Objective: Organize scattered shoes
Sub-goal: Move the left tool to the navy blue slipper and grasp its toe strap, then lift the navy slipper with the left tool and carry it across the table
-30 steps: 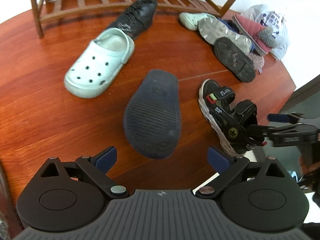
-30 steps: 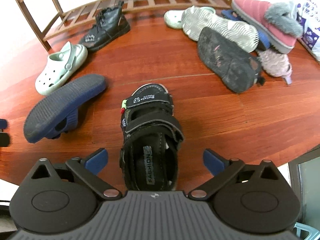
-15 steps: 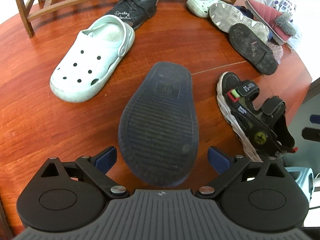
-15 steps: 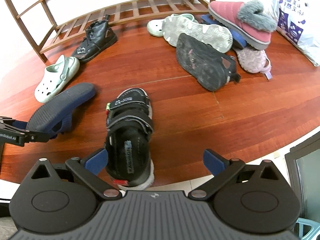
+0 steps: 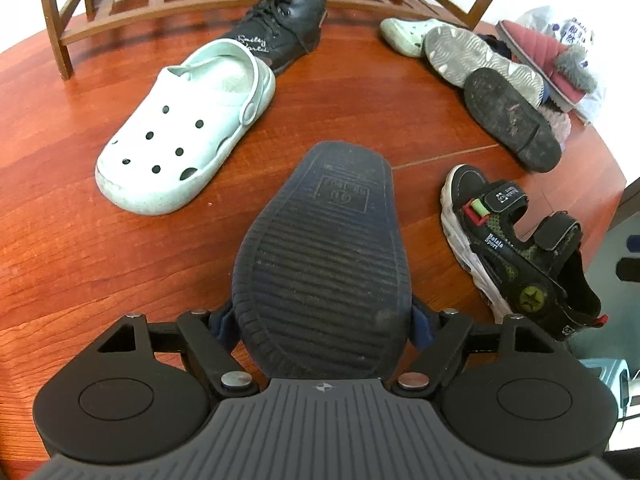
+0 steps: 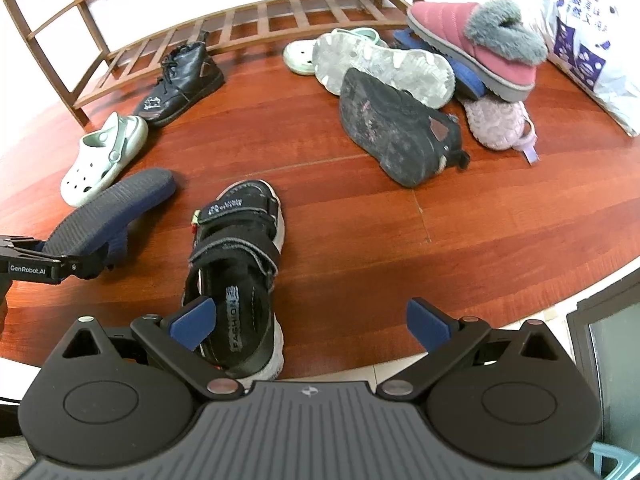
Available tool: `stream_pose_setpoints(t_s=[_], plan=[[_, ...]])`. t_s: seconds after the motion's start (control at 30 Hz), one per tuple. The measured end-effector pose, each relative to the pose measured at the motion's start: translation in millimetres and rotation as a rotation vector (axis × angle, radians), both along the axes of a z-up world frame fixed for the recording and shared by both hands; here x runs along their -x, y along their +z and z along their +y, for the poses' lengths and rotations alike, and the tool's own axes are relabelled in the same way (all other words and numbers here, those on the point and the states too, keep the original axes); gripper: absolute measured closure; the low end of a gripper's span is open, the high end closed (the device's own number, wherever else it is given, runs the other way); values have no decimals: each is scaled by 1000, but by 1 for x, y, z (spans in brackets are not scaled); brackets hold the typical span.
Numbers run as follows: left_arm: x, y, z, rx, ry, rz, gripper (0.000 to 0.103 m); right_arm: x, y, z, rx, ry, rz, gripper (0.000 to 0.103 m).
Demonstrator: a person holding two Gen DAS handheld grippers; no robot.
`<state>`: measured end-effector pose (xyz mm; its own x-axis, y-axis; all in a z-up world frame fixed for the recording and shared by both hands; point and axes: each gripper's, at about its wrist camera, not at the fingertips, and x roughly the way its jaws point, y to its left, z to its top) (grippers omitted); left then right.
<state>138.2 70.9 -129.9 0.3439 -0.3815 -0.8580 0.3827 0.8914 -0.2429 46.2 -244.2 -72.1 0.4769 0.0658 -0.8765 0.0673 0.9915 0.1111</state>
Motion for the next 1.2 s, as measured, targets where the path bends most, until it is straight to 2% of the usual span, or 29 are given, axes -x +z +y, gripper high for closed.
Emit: stream_pose_setpoints(t_s=[0.2, 0.63, 1.0, 1.2], plan=[[10, 20, 20, 19, 43, 16, 25, -15, 1, 9, -11, 54, -10, 1], [45, 72, 73, -5, 105, 102, 30, -50, -1, 42, -56, 187, -17, 1], [3, 84, 63, 4, 144, 32, 31, -58, 4, 49, -70, 184, -34, 1], [-33, 75, 57, 34, 181, 45, 32, -47, 6, 33, -70, 126, -44, 1]])
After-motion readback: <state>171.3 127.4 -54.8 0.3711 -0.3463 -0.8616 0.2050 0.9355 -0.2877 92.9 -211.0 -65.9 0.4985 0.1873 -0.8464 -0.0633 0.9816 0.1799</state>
